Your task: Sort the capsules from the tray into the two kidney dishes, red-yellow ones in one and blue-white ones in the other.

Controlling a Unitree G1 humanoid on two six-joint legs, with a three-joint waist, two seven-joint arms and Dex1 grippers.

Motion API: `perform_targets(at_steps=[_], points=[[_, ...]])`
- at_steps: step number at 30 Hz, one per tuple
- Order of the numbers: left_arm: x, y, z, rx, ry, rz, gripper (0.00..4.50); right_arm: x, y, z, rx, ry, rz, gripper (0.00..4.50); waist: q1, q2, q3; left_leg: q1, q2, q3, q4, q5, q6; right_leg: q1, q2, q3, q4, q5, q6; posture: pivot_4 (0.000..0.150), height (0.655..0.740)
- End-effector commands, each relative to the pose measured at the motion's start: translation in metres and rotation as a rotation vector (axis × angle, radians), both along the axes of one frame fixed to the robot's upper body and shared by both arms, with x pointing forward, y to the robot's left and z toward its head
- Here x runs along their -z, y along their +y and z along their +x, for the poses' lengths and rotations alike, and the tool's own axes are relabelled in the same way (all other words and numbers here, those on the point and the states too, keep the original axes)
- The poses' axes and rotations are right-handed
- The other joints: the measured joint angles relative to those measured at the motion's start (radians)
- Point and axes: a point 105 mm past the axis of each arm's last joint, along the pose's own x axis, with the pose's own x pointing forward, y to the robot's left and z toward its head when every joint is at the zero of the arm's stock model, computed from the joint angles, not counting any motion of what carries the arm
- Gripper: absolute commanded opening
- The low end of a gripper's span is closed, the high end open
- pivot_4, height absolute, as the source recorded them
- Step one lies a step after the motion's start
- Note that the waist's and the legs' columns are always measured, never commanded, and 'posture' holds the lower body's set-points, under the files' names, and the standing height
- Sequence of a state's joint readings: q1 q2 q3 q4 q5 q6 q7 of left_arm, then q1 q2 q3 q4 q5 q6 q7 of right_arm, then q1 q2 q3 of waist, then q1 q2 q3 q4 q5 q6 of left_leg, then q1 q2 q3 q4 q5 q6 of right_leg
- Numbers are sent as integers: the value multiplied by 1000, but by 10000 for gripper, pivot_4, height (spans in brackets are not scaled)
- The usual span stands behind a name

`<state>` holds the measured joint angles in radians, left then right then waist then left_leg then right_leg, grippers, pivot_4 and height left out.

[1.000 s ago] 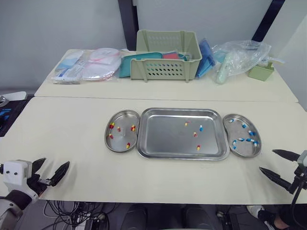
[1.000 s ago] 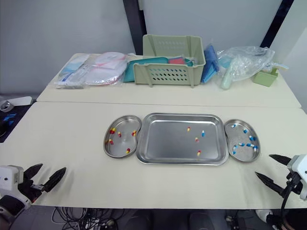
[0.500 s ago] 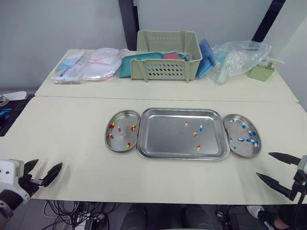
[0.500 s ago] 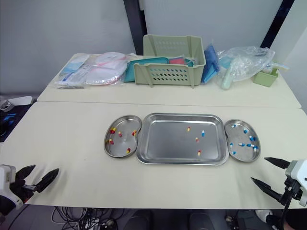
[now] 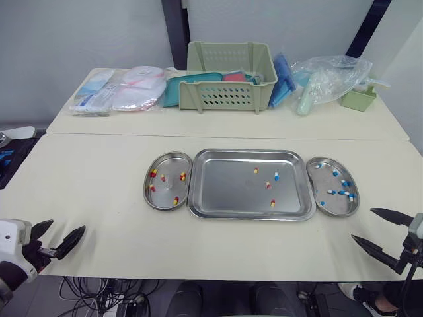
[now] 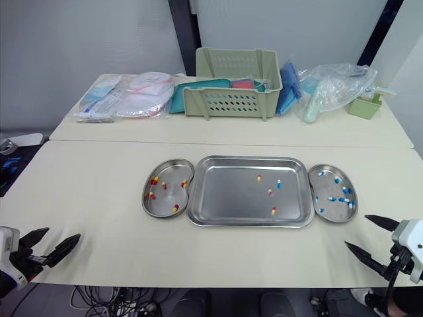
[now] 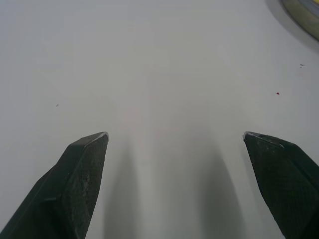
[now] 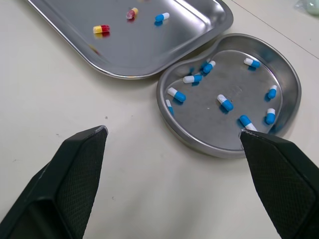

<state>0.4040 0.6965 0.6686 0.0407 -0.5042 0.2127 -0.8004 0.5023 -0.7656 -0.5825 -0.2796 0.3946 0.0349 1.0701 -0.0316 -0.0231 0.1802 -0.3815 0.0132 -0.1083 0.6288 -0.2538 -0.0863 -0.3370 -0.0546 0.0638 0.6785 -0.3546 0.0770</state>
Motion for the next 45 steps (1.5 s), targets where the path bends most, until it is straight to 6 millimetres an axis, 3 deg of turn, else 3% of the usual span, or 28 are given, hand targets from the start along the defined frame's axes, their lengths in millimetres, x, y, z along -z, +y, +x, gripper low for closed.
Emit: perform_targets(at_steps=[1,7,10,19,23,27,31,36,45], points=[[-14,-21,5,134,-45,50,45000,-7,22,1,-98,-56,-7,44686,0,0,0,0,0,0,0,0,0,0,0,0,0,0,0,1500,7400],[-26,-85,12,470,-57,47,45000,-15,61,3,-192,-98,91,44686,0,0,0,0,0,0,0,0,0,0,0,0,0,0,0,1500,7400],[-32,-118,9,616,-63,21,45000,-16,72,3,-203,-108,119,44686,1,0,0,-1,0,0,0,0,0,0,0,0,0,0,0,1500,7400],[-51,-196,12,919,-107,-75,45000,-5,74,2,-170,-105,124,44686,1,0,0,0,0,0,0,0,0,0,0,0,0,0,0,1500,7400],[-44,-215,27,979,-56,-16,45000,-1,74,0,-156,-93,128,44686,1,0,0,0,0,0,1,0,0,0,0,0,1,0,0,1500,7400],[-40,-255,56,1083,-86,-18,45000,1,78,-1,-141,-85,143,44686,5,2,-1,0,-1,-1,1,0,0,0,0,0,1,0,0,1500,7400],[-44,-287,63,1208,-102,-72,45000,2,80,-2,-130,-80,150,44686,0,2,0,0,-1,-1,2,0,0,1,0,-1,1,0,0,1500,7400],[-41,-322,66,1347,-77,-68,30018,-1,86,-2,-117,-80,161,45000,-2,2,-1,0,-1,0,2,0,0,0,1,0,1,0,0,1500,7400],[-41,-366,96,1395,-87,-8,30018,-4,92,0,-103,-83,169,45000,3,2,-1,-1,-1,-1,3,0,0,1,1,-1,1,0,0,1500,7400]])
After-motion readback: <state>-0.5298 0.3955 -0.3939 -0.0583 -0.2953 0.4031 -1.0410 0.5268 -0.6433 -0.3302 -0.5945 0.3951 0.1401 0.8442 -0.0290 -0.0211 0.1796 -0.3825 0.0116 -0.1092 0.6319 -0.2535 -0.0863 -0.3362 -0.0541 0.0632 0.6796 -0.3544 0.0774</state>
